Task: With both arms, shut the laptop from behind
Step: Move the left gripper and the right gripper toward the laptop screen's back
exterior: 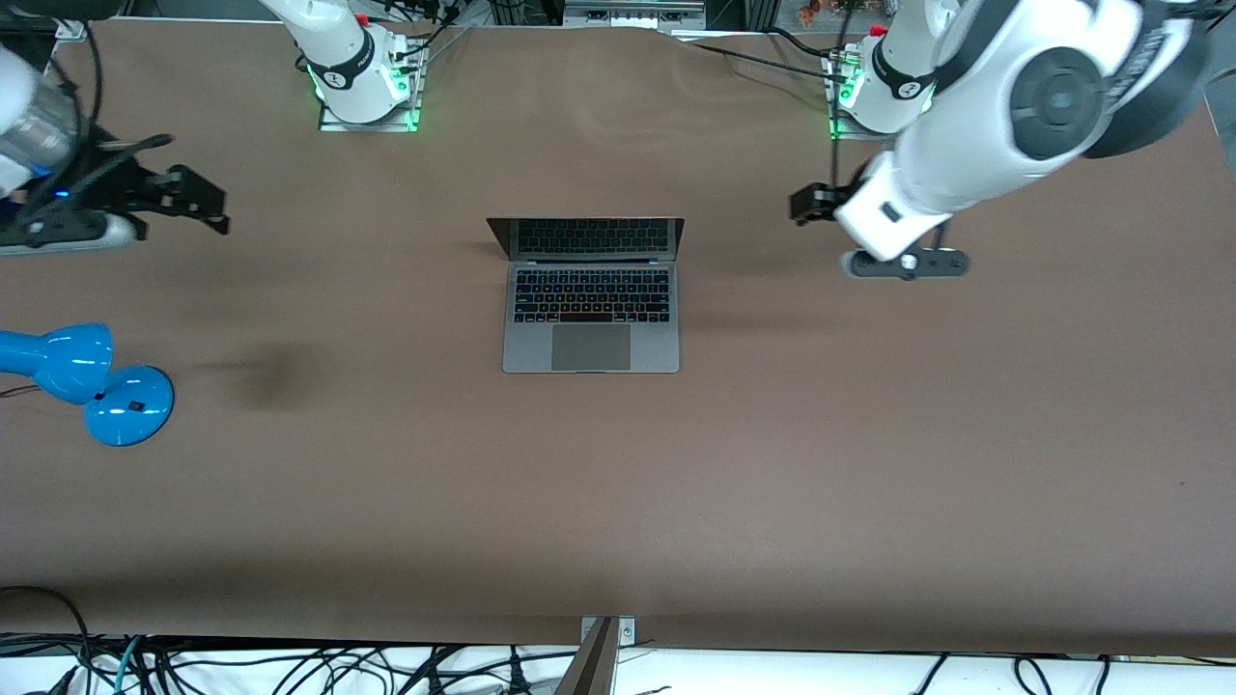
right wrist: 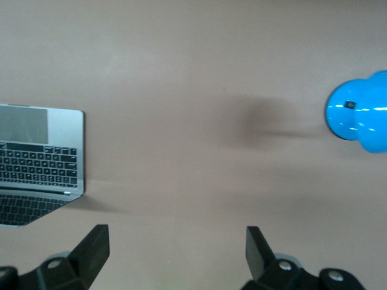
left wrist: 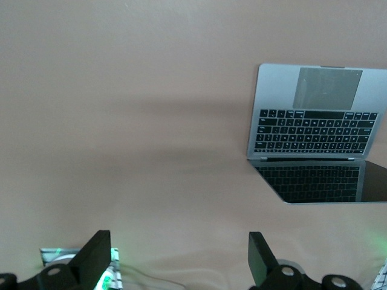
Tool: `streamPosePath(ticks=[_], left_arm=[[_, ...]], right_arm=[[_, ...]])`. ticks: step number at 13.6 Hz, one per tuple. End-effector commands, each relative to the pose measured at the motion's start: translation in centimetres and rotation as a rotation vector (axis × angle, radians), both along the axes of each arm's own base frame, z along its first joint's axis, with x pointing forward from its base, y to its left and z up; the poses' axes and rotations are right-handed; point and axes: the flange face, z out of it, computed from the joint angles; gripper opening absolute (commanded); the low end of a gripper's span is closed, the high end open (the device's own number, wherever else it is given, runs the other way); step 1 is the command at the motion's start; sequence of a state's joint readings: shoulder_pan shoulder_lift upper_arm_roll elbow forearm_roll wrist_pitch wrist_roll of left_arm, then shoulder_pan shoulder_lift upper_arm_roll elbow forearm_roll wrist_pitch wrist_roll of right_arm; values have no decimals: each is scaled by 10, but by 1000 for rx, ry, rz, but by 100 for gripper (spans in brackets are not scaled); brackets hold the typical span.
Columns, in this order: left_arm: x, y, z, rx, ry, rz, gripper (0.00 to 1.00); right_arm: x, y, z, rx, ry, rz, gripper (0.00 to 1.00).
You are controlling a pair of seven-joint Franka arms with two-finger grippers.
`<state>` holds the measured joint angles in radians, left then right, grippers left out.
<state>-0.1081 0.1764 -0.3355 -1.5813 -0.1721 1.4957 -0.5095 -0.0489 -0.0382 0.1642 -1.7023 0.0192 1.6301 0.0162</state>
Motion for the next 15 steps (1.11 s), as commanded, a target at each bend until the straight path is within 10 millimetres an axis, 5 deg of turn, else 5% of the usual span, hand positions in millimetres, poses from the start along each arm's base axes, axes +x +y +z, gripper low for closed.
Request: streamPosePath(ticks=[1, 5, 8, 10, 15], left_arm=[[-5, -21, -4, -1, 9, 45, 100], [-20, -60, -24, 21, 44, 127, 100], [-32, -85, -48, 2, 136, 159, 100], [-42, -106, -67, 4, 184, 148, 100], [-62, -138, -103, -1, 283, 113, 96]], right_arm=[[-8, 41, -7, 3, 16, 4, 99], [-23, 116, -23, -9, 54, -7, 86], [-37, 159, -39, 9, 103, -34, 54], [-46, 173, -56, 107, 198, -96, 27], [-72, 207, -98, 144, 331, -66, 0]])
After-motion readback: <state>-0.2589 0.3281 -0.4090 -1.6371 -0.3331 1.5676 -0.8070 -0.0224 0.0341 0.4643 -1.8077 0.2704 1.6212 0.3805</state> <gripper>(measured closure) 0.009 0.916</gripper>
